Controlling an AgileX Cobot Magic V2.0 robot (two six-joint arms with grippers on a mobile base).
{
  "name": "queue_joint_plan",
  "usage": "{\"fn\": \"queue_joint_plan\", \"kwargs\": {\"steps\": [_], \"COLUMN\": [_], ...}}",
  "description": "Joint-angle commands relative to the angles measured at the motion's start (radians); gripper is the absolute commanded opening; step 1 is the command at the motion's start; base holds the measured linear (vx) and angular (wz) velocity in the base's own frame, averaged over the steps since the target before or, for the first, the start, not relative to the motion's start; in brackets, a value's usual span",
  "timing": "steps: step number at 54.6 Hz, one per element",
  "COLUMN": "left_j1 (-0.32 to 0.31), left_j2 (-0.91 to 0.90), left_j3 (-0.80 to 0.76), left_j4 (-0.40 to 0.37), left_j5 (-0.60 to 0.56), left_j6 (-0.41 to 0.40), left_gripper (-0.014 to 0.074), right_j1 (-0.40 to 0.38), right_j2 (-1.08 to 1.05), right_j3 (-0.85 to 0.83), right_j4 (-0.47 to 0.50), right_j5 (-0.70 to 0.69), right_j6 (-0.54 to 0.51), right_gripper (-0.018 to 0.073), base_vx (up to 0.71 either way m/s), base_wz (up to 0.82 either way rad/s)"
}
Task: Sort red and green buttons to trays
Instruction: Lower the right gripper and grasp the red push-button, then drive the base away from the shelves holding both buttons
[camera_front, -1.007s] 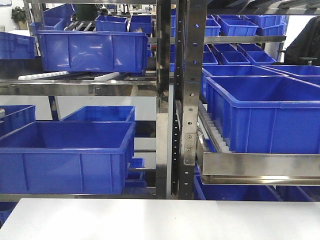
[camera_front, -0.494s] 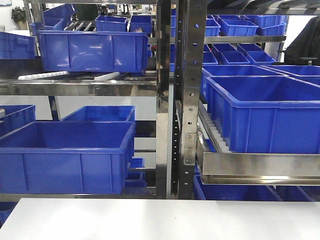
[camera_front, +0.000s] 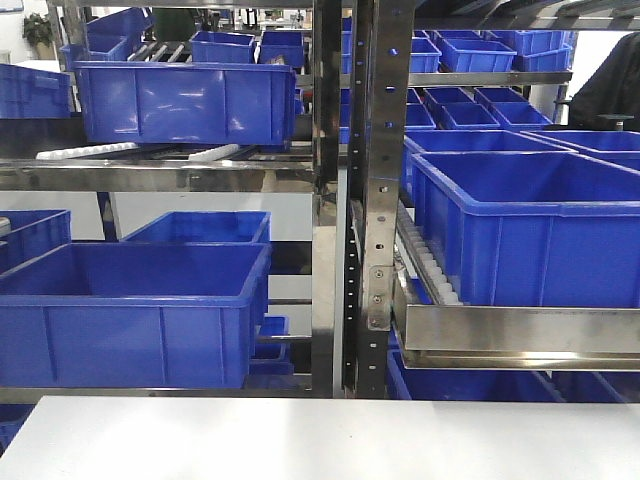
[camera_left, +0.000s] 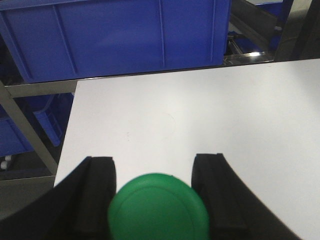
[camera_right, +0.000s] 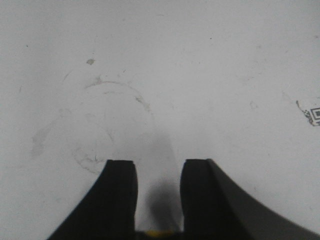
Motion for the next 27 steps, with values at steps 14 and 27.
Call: {"fn": "queue_joint_plan", "kwargs": {"steps": [14, 27], "left_j1": [-0.008, -0.008], "left_j2": [-0.019, -0.019], "left_j3": [-0.028, -0.032], "left_j4": [0.005, 0.008], "left_j5": [-0.092, -0.112], "left_j6": [-0.003, -0.004], "left_gripper": [-0.0007, -0.0007], "right_j1": [-0.005, 0.047], "right_j2": [-0.167, -0.418], "right_j3": [-0.018, -0.018], "right_j4": [-0.145, -0.354], "right_j5": [-0.014, 0.012], "right_j6": [0.069, 0.263], "right_gripper": [-0.0015, -0.0013], "base_vx": [0.0, 0.0], "base_wz": [0.0, 0.0]}}
